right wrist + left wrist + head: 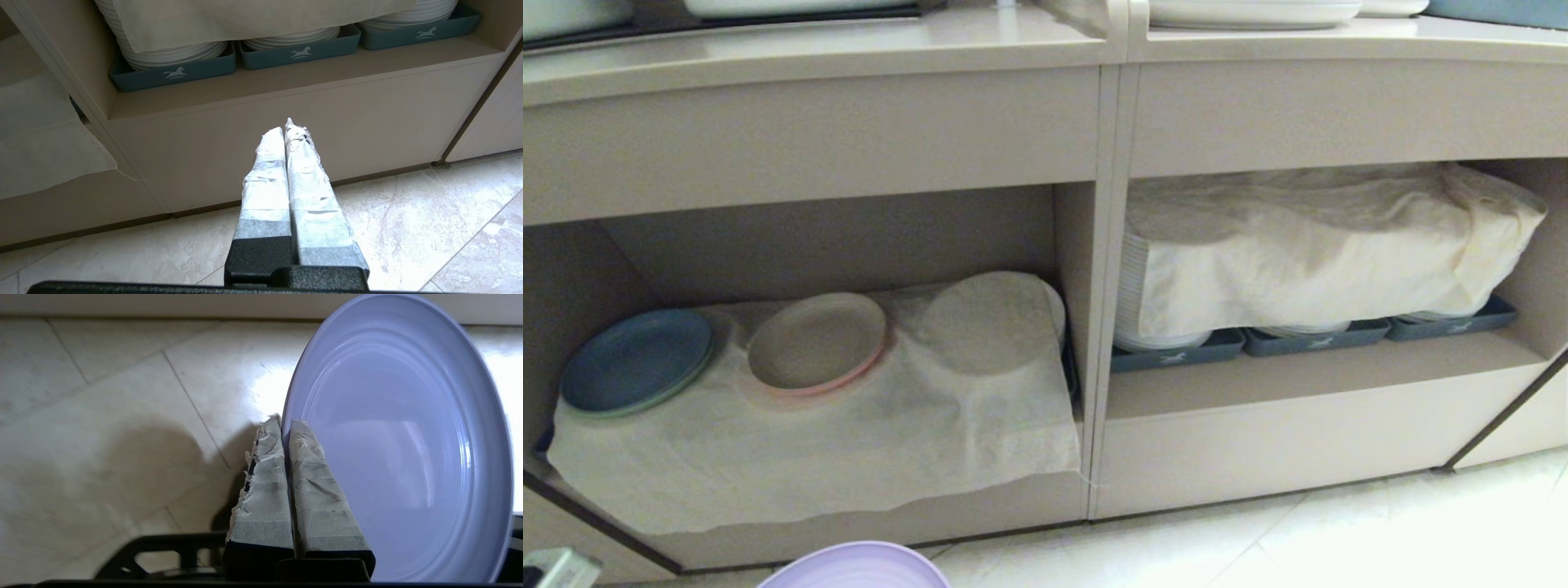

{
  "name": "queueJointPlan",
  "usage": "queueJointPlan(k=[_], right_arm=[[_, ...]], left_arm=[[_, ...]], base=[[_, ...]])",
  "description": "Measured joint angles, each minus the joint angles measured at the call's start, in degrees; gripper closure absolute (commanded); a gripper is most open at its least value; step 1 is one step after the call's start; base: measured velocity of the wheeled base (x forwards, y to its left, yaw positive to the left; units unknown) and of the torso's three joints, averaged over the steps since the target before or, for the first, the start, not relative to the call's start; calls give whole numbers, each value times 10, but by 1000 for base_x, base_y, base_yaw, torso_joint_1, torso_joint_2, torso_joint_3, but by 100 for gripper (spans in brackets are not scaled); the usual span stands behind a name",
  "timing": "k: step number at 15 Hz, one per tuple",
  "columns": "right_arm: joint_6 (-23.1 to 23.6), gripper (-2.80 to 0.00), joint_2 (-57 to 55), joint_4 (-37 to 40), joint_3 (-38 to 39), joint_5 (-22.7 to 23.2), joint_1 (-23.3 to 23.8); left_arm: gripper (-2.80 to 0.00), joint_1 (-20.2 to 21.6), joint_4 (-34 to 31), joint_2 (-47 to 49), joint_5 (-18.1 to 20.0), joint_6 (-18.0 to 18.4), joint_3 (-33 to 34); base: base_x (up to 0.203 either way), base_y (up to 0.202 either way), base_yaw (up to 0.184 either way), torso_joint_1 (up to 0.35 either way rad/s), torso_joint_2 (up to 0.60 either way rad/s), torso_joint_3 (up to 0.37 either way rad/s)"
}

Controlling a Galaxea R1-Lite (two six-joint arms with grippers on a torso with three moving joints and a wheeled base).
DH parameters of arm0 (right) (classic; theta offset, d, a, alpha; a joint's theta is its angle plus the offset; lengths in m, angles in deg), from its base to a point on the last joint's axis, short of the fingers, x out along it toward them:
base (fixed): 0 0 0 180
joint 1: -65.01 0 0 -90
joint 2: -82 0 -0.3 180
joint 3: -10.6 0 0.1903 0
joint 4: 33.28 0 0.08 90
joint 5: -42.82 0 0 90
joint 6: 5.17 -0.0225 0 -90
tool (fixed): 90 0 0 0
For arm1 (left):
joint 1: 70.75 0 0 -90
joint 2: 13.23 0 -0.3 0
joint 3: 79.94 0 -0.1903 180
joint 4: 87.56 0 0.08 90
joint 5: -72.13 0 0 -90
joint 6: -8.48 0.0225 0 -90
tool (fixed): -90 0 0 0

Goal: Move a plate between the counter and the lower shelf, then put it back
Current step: Put the plate

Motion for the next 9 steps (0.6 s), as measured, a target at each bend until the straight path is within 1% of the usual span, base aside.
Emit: queueJointPlan(k=[2, 7, 9], right_arm=[[0, 0, 0, 0, 0, 0, 0], [0, 0, 0, 0, 0, 0, 0], [0, 0, 0, 0, 0, 0, 0]], left_arm=[[0, 0, -9, 0, 8, -17, 0], [0, -1, -21, -7, 12, -22, 0], [0, -1, -28, -12, 18, -40, 0]], base=[[0, 0, 0, 0, 0, 0], [0, 0, 0, 0, 0, 0], [0, 0, 0, 0, 0, 0]])
